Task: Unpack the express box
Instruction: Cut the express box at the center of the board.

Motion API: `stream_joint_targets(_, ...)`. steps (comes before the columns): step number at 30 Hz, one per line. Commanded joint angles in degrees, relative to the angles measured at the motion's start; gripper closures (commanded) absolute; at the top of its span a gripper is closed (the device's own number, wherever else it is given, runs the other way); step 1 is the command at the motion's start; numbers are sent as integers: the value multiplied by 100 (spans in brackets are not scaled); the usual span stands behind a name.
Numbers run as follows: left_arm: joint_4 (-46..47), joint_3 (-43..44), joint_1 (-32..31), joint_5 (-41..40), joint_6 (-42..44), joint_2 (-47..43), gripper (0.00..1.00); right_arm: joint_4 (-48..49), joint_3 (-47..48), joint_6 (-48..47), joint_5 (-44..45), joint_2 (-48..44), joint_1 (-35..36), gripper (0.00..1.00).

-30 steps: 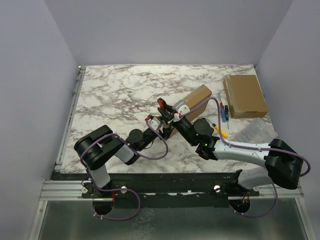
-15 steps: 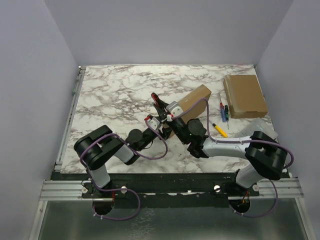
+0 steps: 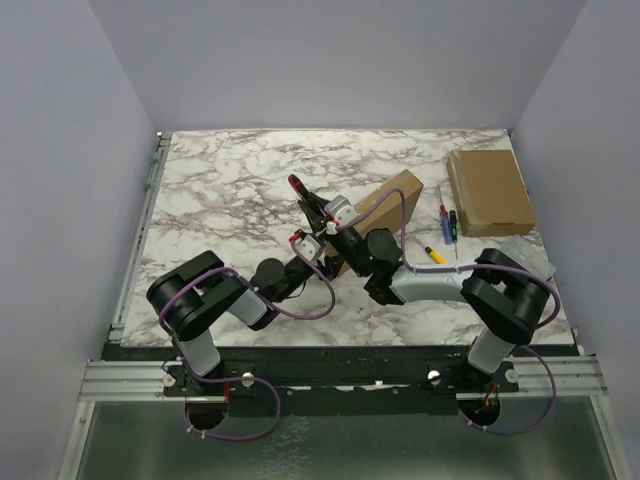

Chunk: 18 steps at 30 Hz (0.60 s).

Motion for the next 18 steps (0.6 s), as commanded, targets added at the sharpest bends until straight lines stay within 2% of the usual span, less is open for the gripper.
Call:
stream_joint_targets(1, 770, -206, -168, 563, 231, -121, 90, 507, 283, -162, -352, 318, -238, 99)
stream_joint_targets(18, 651, -231, -232, 494, 209, -121, 94, 768, 960, -11, -633, 1183, -649, 100)
